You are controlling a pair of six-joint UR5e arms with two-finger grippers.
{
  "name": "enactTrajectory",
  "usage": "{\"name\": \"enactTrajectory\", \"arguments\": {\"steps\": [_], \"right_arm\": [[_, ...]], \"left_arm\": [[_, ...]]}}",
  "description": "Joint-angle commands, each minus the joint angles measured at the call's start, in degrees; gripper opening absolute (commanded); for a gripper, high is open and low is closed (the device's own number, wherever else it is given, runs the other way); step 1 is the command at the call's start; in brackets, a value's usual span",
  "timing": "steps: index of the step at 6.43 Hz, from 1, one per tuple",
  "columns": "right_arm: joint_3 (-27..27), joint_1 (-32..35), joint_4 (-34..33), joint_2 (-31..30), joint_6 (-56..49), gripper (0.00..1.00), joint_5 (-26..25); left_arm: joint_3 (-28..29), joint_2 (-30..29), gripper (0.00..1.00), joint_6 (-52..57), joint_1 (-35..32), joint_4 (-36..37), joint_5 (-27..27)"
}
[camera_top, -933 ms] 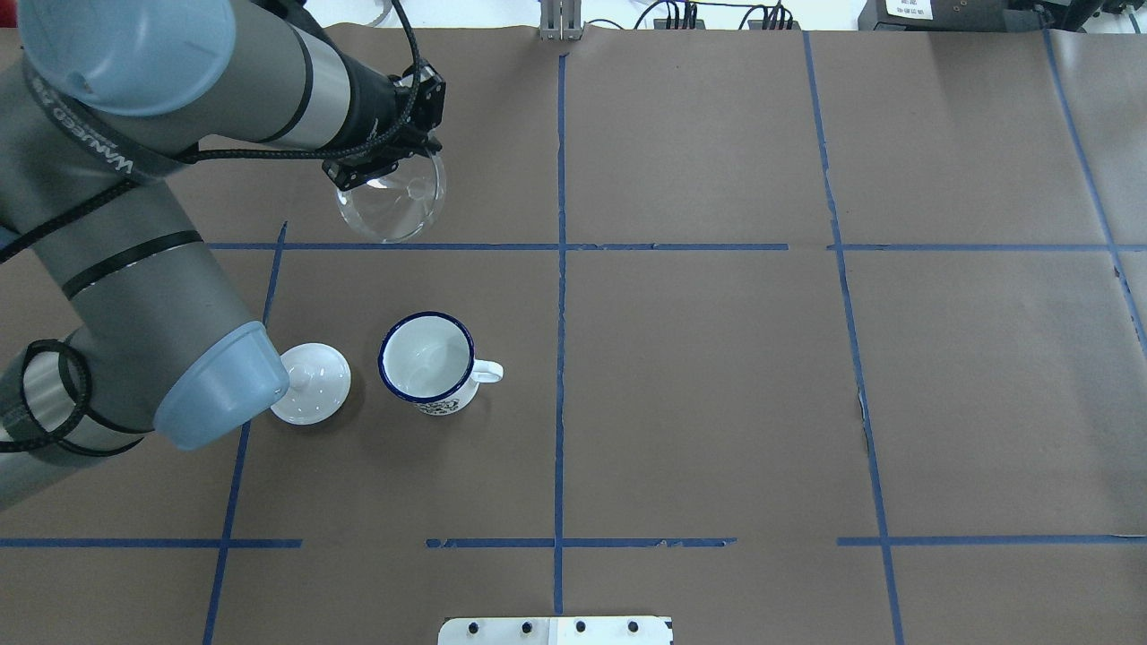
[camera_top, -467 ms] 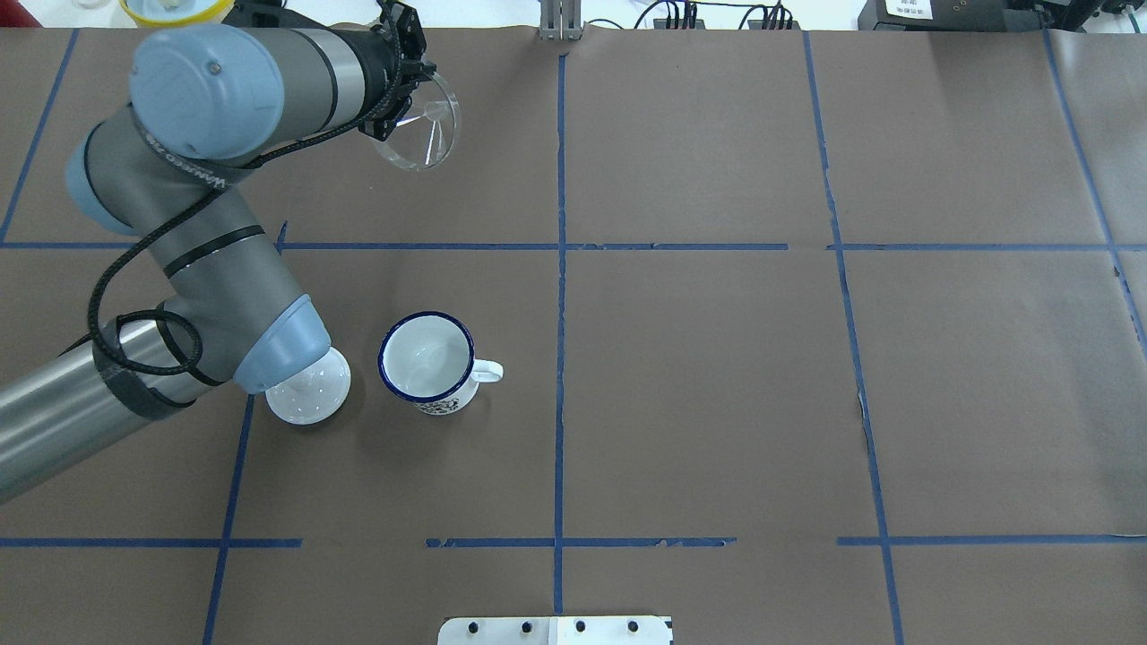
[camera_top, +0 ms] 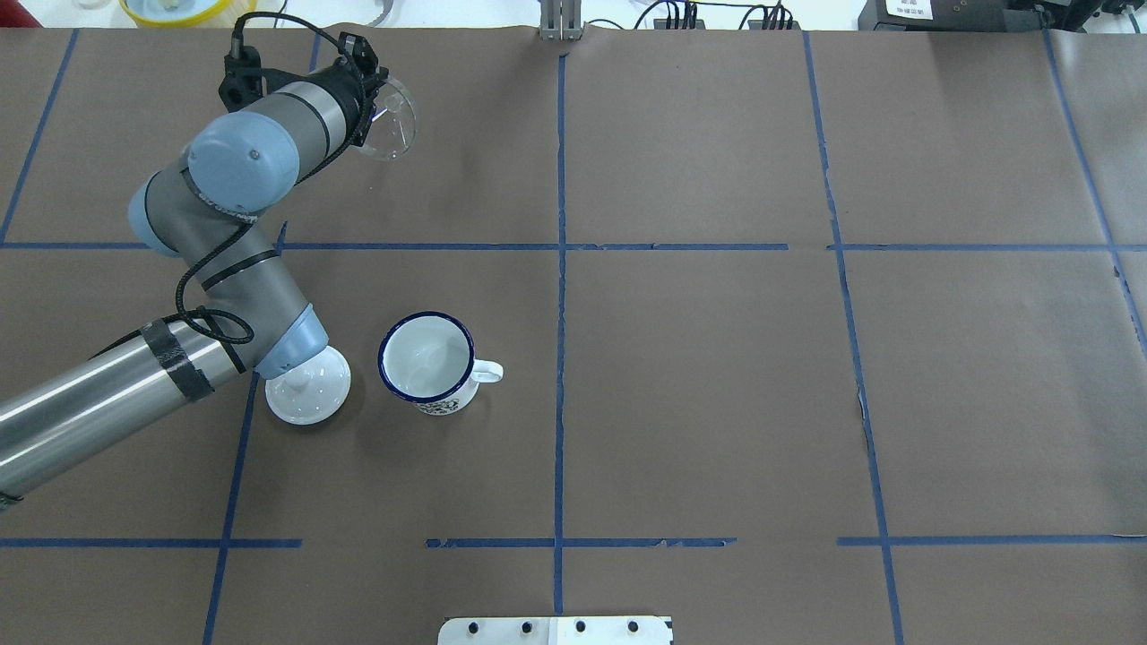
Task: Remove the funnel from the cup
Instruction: 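Carry the funnel farther from the robot and set it on the table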
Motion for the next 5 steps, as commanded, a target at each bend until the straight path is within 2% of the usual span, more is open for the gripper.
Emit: {"name": "enactTrajectory", "arguments": {"steps": [1,2,3,4,5], "right_arm": [[0.0,0.0,0.0,0.0,0.0,1.0,0.0],[0.0,0.0,0.0,0.0,0.0,1.0,0.0],[0.0,0.0,0.0,0.0,0.0,1.0,0.0],[0.0,0.0,0.0,0.0,0.0,1.0,0.0],[0.0,0.0,0.0,0.0,0.0,1.0,0.0]], "left_arm": [[5.53,0.01,0.0,-0.16,1.19,-5.8,1.09],[6.25,0.01,0.0,-0.16,1.2,-6.62,2.05],[5.99,-0.07,0.44,0.36,1.2,-6.54,1.8],[5.82,-0.07,0.99,0.8,1.2,-6.45,1.71],[4.77,0.01,1.0,2.72,1.11,-6.45,1.71]]}}
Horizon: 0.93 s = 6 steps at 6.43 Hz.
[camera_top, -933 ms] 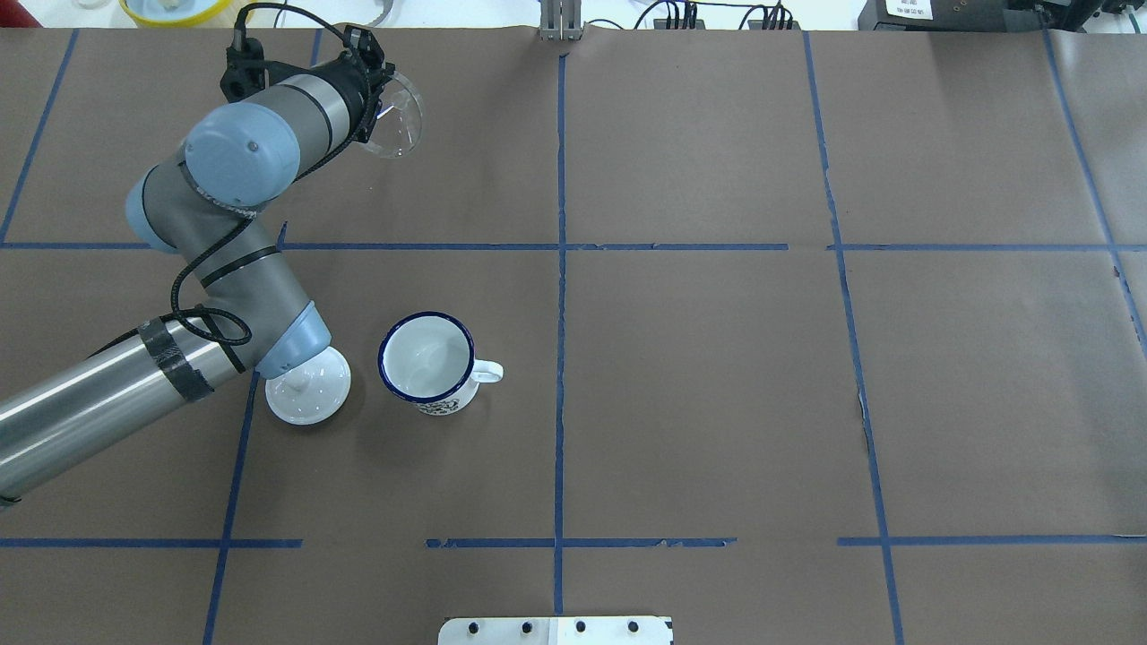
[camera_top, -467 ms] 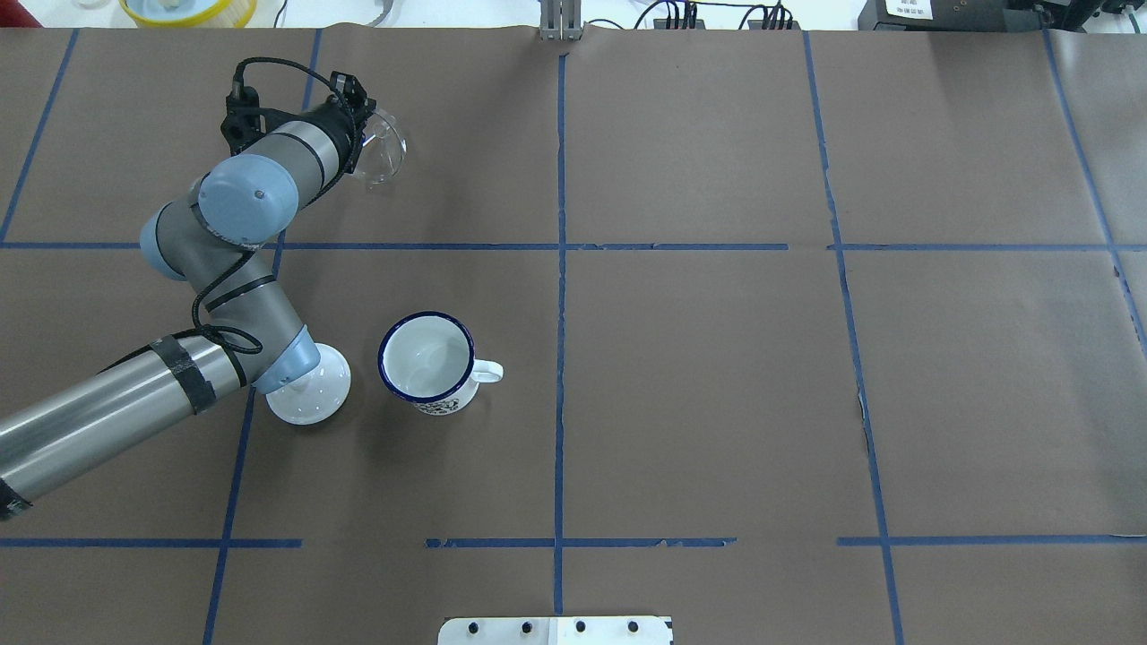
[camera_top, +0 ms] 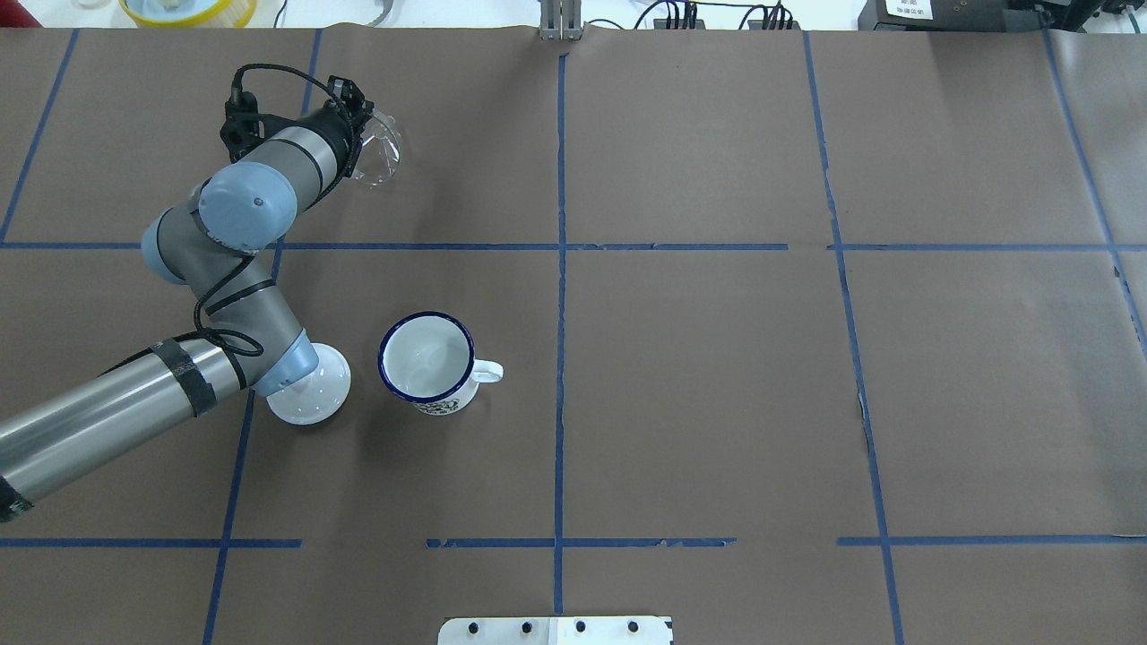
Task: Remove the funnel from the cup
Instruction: 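Carry the funnel farther from the robot and set it on the table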
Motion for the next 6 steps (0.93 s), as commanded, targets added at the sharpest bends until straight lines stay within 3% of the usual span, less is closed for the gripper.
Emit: {"name": "enactTrajectory", "arguments": {"steps": [1,3,4,6], "right_arm": [[0.0,0.0,0.0,0.0,0.0,1.0,0.0],[0.0,0.0,0.0,0.0,0.0,1.0,0.0],[0.0,0.0,0.0,0.0,0.0,1.0,0.0],[0.0,0.0,0.0,0.0,0.0,1.0,0.0]], "left_arm": [[-3.83,0.23,1.0,6.23,-0.59,0.17,-0.55],[-15.65,6.35,1.0,18.69,-1.03,4.87,-10.17],[-23.3,7.08,1.0,25.1,-1.38,13.53,-14.74],[-37.46,7.09,1.0,40.56,-1.56,37.59,-21.79]]}}
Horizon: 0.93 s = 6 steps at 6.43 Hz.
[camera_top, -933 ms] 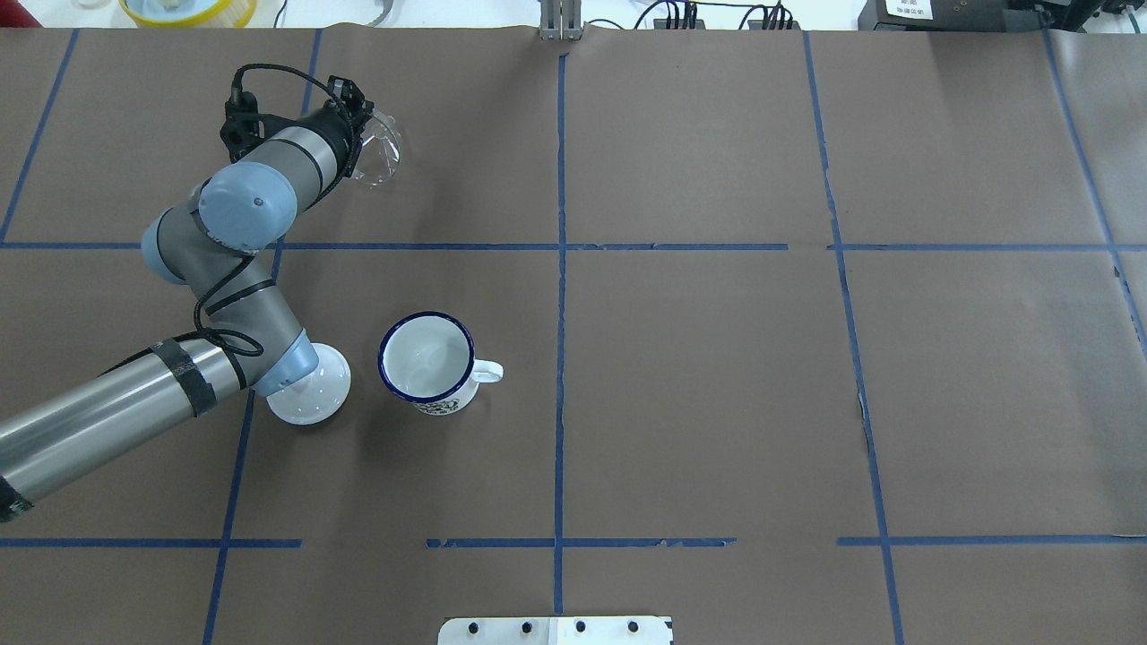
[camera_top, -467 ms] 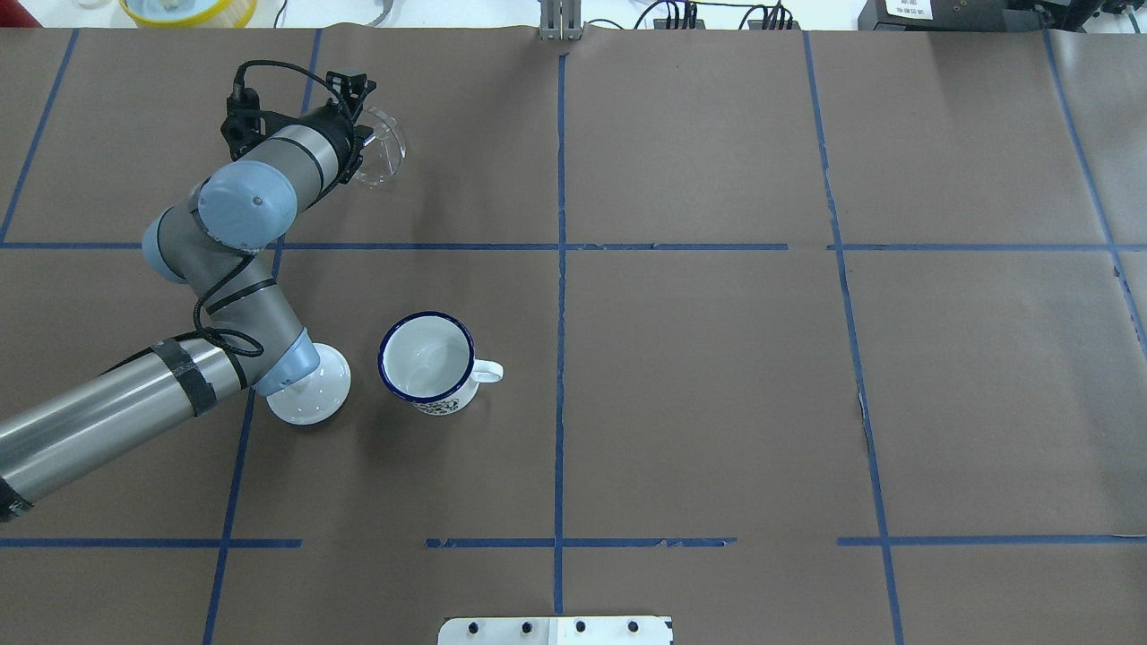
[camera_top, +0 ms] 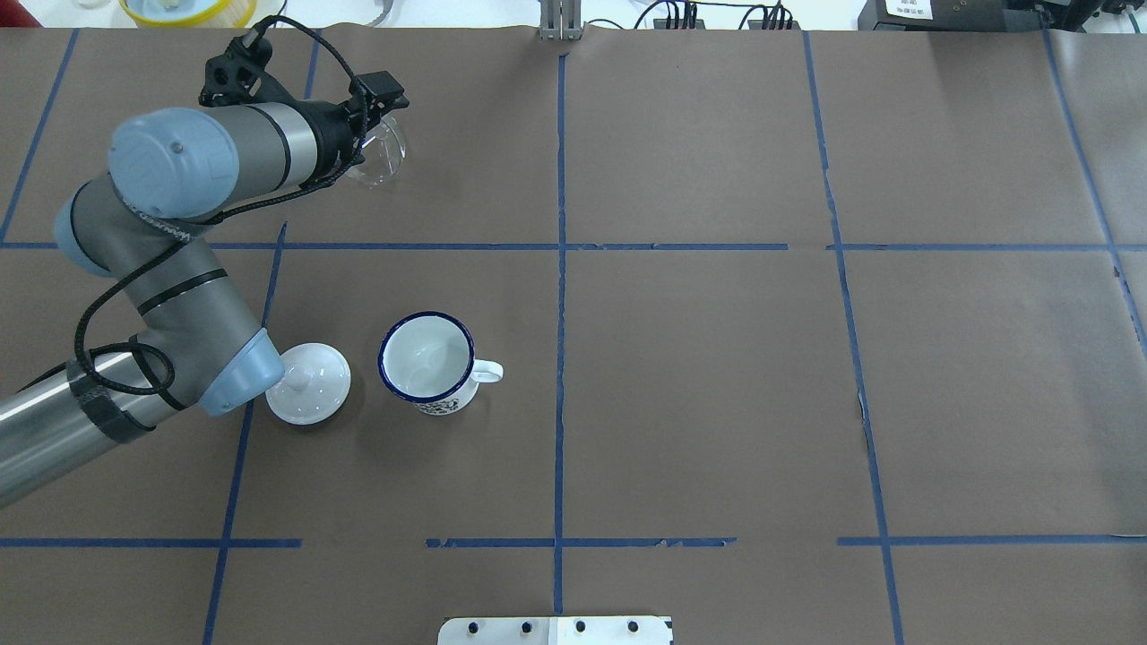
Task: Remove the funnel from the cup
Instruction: 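Carry the funnel farther from the robot and set it on the table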
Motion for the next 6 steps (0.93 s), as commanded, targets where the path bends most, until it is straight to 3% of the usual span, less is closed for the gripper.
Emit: {"name": "enactTrajectory", "arguments": {"steps": [1,2,4,5,6], "right_arm": [[0.0,0.0,0.0,0.0,0.0,1.0,0.0],[0.0,0.0,0.0,0.0,0.0,1.0,0.0],[0.0,0.0,0.0,0.0,0.0,1.0,0.0],[0.0,0.0,0.0,0.0,0.0,1.0,0.0],[0.0,0.0,0.0,0.0,0.0,1.0,0.0]], "left_arm": [[-12.25,0.59,0.99,17.8,-0.71,19.69,-7.16],[-17.52,4.42,0.98,21.99,-1.41,21.86,-10.51],[-26.07,17.94,0.97,28.79,-3.44,21.8,-16.41],[-25.49,21.48,0.94,28.72,-1.27,21.53,-17.99],[-23.49,22.91,1.0,28.02,1.45,20.92,-18.01]]}}
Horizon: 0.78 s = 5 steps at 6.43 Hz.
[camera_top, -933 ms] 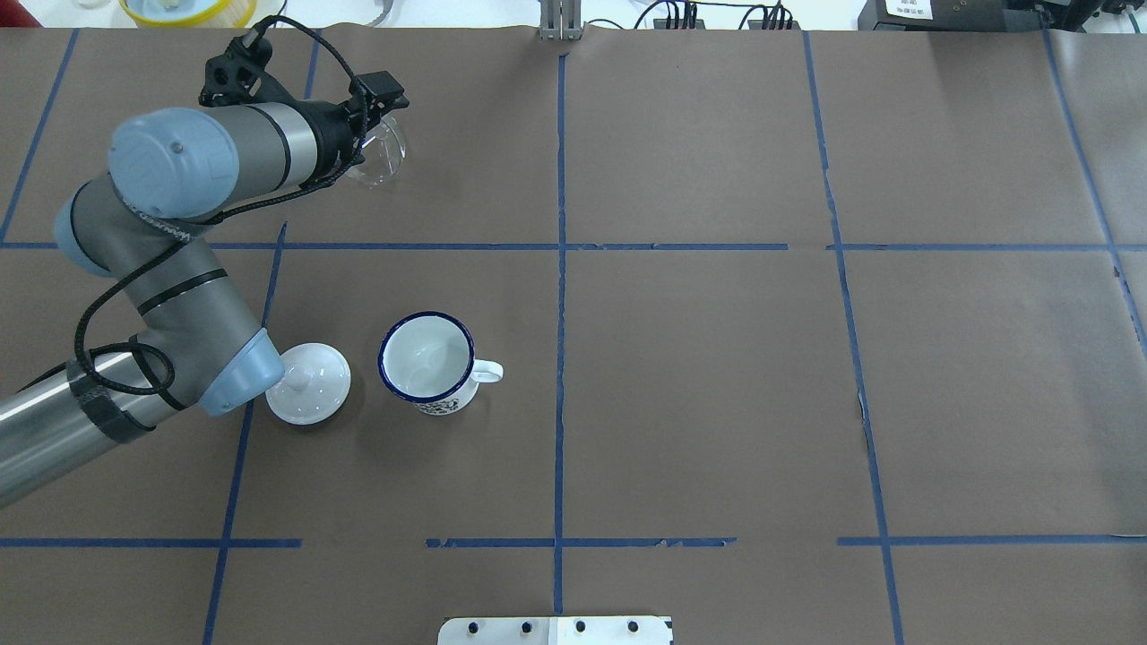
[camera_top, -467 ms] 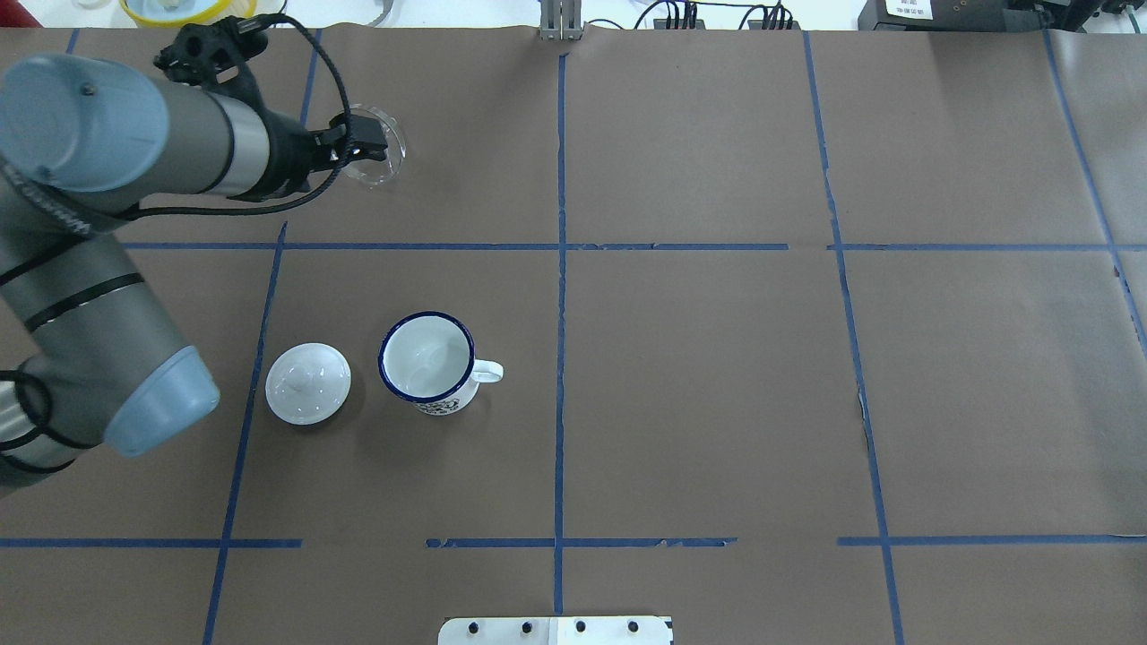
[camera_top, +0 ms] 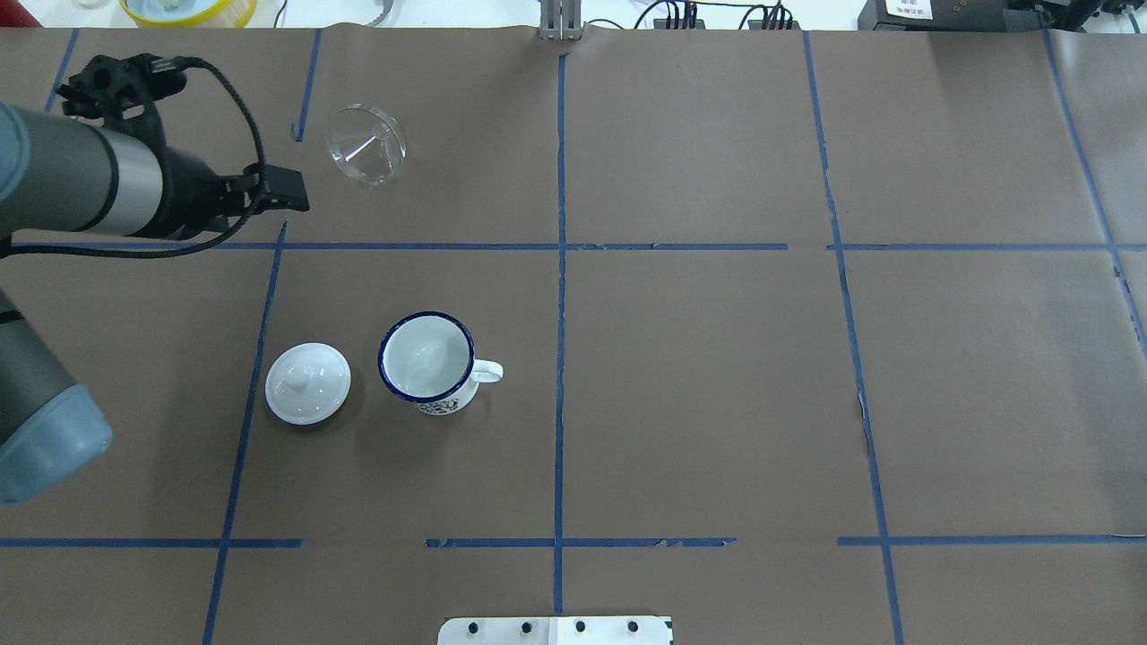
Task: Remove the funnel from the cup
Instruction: 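Move the open left gripper down to the white lid beside the mug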
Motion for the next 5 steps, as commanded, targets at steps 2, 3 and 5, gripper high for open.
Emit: {"name": "enactTrajectory", "arguments": {"steps": [2,3,5], "right_arm": [[0.0,0.0,0.0,0.0,0.0,1.0,0.0],[0.0,0.0,0.0,0.0,0.0,1.0,0.0],[0.0,0.0,0.0,0.0,0.0,1.0,0.0]], "left_arm": [[7.77,1.47,1.0,-0.21,4.8,-3.53,-0.58],[10.75,-1.23,1.0,-0.3,6.38,-3.02,-0.49],[13.06,-3.62,1.0,-0.47,8.23,-2.84,-0.31]]}}
